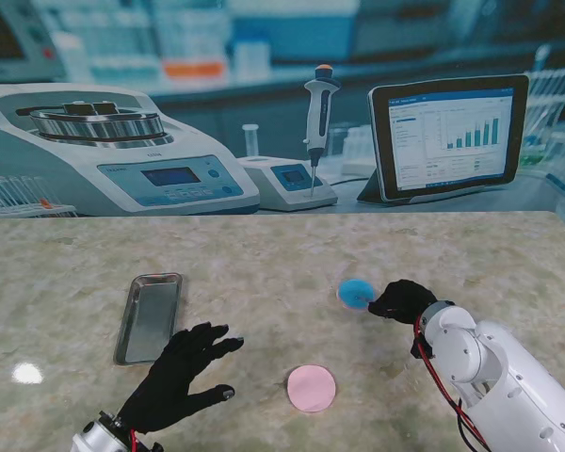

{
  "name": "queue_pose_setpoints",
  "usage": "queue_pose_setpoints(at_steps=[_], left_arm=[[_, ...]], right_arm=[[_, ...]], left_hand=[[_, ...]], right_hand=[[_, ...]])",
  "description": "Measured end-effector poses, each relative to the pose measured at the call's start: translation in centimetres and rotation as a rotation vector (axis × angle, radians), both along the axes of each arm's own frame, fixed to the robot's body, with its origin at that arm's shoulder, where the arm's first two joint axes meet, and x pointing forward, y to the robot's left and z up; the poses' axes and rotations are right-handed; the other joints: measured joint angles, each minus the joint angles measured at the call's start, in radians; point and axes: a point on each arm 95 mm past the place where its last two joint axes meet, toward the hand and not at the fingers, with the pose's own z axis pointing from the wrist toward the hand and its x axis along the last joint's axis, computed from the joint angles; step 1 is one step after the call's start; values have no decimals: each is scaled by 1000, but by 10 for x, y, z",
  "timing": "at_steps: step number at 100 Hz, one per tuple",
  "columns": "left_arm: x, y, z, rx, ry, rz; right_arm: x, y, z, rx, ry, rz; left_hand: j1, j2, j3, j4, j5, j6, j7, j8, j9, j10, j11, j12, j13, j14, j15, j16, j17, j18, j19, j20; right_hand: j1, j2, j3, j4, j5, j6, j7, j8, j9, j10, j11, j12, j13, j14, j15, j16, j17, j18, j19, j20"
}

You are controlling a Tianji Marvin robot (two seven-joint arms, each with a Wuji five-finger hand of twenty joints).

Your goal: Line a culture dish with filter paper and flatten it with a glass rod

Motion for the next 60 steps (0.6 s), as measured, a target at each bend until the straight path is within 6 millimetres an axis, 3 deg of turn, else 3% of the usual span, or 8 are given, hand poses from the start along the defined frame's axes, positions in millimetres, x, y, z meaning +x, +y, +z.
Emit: queue_pose_setpoints(at_steps=[60], left_arm=[[0,3,0,10,1,6]], right_arm=[[44,5,-9,-22,40,4]], left_hand=[[0,0,0,0,0,0,0,0,0,0,0,0,0,0,0,-1,0,0,0,-10]], right_hand=[[0,0,0,0,0,-18,0,0,0,0,0,-1,0,0,0,0,0,0,0,0]])
